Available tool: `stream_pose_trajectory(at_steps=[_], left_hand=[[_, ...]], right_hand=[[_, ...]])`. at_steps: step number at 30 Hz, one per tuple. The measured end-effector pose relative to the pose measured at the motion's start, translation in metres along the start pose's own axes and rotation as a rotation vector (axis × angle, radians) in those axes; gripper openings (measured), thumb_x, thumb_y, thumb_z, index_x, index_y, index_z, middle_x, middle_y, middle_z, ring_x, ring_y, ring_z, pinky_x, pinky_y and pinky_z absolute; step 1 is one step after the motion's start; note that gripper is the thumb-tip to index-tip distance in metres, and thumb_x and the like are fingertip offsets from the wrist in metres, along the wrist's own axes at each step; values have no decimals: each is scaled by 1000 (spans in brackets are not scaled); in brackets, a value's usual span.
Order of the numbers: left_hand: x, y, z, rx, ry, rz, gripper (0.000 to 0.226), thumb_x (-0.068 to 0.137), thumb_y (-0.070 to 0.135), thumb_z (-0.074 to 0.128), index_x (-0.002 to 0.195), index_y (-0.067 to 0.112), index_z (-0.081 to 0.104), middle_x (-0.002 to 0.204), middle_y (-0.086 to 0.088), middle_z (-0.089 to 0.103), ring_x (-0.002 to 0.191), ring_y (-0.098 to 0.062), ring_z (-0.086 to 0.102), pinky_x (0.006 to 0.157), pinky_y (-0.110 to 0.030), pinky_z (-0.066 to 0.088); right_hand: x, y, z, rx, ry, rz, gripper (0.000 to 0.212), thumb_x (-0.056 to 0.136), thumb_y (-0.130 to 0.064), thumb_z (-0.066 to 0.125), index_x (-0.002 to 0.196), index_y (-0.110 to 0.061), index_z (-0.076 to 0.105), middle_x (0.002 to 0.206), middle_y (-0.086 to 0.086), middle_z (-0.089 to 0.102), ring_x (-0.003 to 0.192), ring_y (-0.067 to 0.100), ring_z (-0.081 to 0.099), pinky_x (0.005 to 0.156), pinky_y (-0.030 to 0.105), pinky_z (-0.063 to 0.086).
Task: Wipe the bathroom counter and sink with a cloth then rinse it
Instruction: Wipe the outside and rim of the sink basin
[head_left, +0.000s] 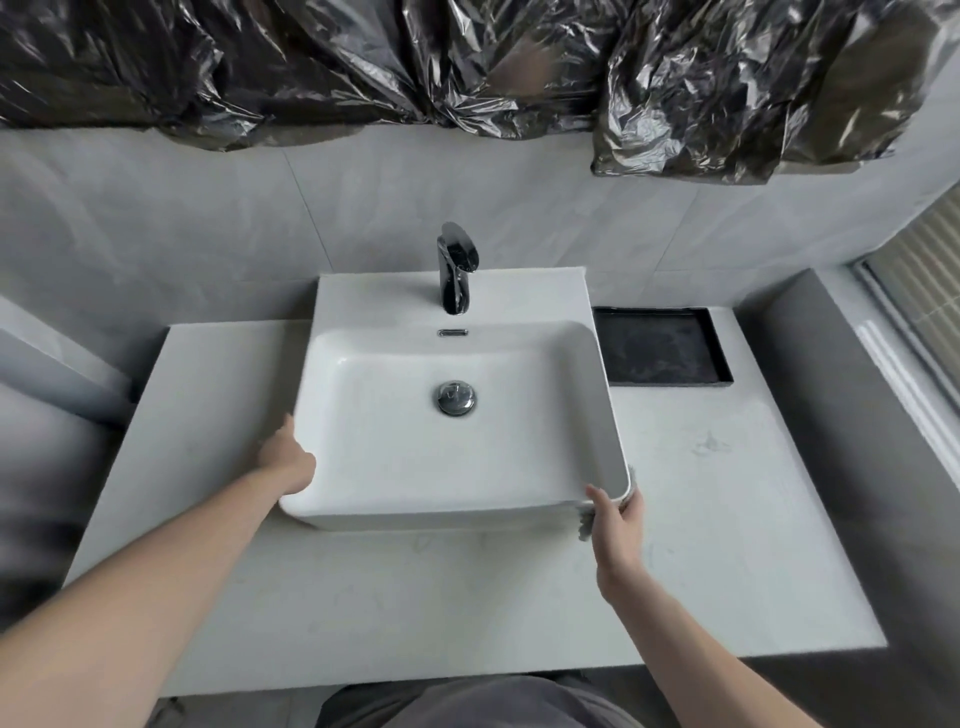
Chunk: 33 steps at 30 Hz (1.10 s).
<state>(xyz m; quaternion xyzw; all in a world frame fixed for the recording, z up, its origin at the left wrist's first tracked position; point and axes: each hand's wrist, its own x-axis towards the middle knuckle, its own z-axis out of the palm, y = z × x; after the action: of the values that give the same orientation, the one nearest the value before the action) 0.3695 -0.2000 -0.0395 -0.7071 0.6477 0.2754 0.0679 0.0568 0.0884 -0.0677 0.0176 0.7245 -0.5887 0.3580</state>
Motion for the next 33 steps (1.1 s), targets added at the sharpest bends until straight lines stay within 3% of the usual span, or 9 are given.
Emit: stream_pose_trajectory(at_steps=[3, 7, 10, 14, 18, 22, 25, 29, 33], left_hand=[[-10, 9, 8, -2, 67, -51, 76, 95, -2, 45, 161, 12, 11, 161, -13, 33, 149, -39, 26, 118, -40, 29], [-29, 11, 15, 34, 96, -115, 79, 94, 1, 47, 162, 15, 9, 158, -20, 35, 144, -38, 34, 115, -39, 32], [-37, 11, 16, 122, 96, -139, 84, 92, 10, 50, 162, 19, 5, 156, -19, 39, 140, -38, 41, 112, -42, 39], [-50, 23, 20, 190, 90, -180, 86, 93, 11, 52, 161, 13, -1, 157, -20, 36, 141, -37, 40, 112, -42, 38], [-52, 28, 18, 239, 63, -216, 87, 92, 10, 50, 161, 12, -4, 158, -18, 34, 142, -35, 38, 112, -42, 39], [-53, 30, 13, 286, 36, -236, 87, 92, 7, 47, 161, 17, -5, 159, -16, 32, 143, -34, 38, 110, -39, 40], [-53, 26, 14, 291, 45, -239, 88, 90, 6, 46, 161, 21, -4, 161, -15, 30, 144, -34, 36, 112, -39, 38], [-52, 21, 20, 327, 63, -254, 89, 89, 5, 46, 161, 22, -4, 163, -12, 25, 147, -32, 31, 115, -39, 34], [-53, 22, 23, 341, 75, -258, 90, 90, 4, 46, 161, 22, -4, 162, -15, 28, 146, -33, 34, 114, -39, 37]], right_hand=[[15, -7, -21, -155, -133, -100, 58, 88, -26, 60, 143, -36, 47, 132, -5, 65, 113, 17, 62, 100, 39, 46], [28, -36, -31, -240, -306, -172, 65, 97, -19, 55, 159, -27, 34, 161, -20, 39, 147, 0, 37, 125, 37, 28], [40, -62, -29, -313, -406, -219, 69, 100, -14, 52, 163, -26, 26, 163, -26, 29, 149, -9, 26, 125, 27, 22], [110, -64, -13, -481, -519, -285, 72, 90, -33, 57, 157, -39, 31, 157, -16, 44, 147, 7, 40, 123, 44, 34], [168, -76, 14, -549, -555, -249, 81, 88, -48, 55, 160, -42, 19, 162, -15, 34, 150, 10, 35, 125, 47, 29], [170, -133, 46, -619, -534, -273, 77, 101, -33, 47, 165, -27, 5, 168, -1, 18, 155, 16, 19, 128, 35, 12], [196, -158, 67, -641, -541, -286, 74, 103, -27, 42, 165, -26, 1, 169, 1, 17, 154, 17, 20, 120, 27, 12], [230, -184, 95, -571, -546, -254, 68, 103, -26, 41, 165, -23, 11, 155, 0, 36, 143, 18, 33, 116, 28, 20], [286, -176, 110, -387, -554, -130, 68, 87, -55, 40, 153, -43, 38, 151, -14, 51, 135, 14, 51, 121, 41, 36]])
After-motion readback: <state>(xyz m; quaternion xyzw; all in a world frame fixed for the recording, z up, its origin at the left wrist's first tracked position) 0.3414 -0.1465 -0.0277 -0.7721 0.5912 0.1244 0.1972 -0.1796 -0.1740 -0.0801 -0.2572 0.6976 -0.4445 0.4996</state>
